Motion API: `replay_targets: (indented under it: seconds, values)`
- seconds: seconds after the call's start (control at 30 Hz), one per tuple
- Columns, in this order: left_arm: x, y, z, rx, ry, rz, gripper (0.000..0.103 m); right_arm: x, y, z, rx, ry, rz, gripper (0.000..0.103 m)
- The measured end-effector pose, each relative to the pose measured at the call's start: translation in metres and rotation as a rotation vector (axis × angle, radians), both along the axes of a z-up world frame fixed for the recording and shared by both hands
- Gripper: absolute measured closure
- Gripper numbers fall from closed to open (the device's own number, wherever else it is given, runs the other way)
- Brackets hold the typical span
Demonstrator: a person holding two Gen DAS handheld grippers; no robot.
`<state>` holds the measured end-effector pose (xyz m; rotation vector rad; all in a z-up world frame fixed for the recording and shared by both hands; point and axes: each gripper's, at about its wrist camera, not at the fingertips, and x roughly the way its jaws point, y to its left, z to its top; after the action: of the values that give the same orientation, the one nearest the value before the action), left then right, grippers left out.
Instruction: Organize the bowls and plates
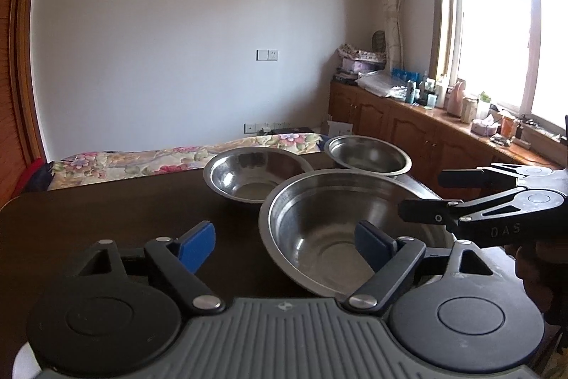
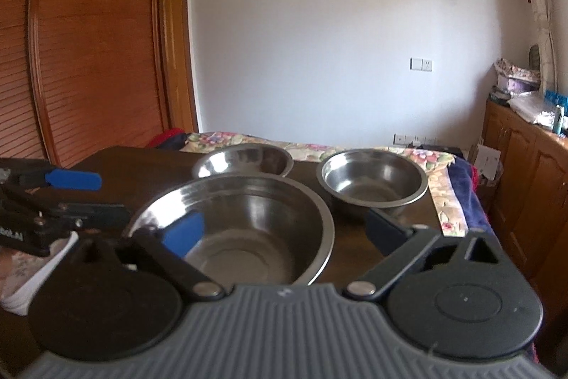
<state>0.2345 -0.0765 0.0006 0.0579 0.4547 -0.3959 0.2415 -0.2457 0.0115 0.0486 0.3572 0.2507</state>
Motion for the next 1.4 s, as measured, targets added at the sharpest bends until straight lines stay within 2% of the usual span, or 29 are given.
replay_targets:
  seconds: [0.23, 0.5, 0.57, 0.73, 0.83, 0.87, 0.97, 1.03, 1.17, 1.4]
  values:
    - [0.017, -0.011, -0.006, 0.045, 0.031, 0.007, 0.014, 0.017, -0.010, -0.011, 0.033, 0.063, 0.006, 0.013]
    - [0.029, -0.015, -0.014, 0.062, 0.081, -0.006, 0.029, 0.022, -0.012, -0.016, 0.051, 0.104, 0.025, 0.019]
    - [0.030, -0.016, -0.016, 0.067, 0.089, -0.011, 0.031, 0.024, -0.011, -0.017, 0.047, 0.111, 0.032, 0.023]
    - [0.034, -0.016, -0.020, 0.070, 0.106, -0.014, 0.036, 0.026, -0.010, -0.020, 0.046, 0.136, 0.040, 0.041]
    - [0.034, -0.016, -0.023, 0.067, 0.123, -0.024, 0.049, 0.027, -0.010, -0.022, 0.045, 0.145, 0.042, 0.047]
    - [0.035, -0.017, -0.023, 0.064, 0.128, -0.028, 0.057, 0.027, -0.010, -0.022, 0.046, 0.146, 0.045, 0.049]
    - [0.033, -0.017, -0.023, 0.066, 0.130, -0.022, 0.059, 0.027, -0.008, -0.024, 0.048, 0.156, 0.056, 0.068]
    - [0.031, -0.016, -0.021, 0.066, 0.127, -0.016, 0.061, 0.026, -0.006, -0.025, 0.040, 0.151, 0.038, 0.074]
    - [0.022, -0.012, -0.015, 0.060, 0.109, -0.022, 0.064, 0.022, -0.008, -0.023, 0.058, 0.145, 0.026, 0.079]
    - [0.000, -0.006, -0.004, 0.044, 0.073, -0.024, 0.064, 0.003, -0.003, -0.013, 0.057, 0.114, 0.016, 0.079]
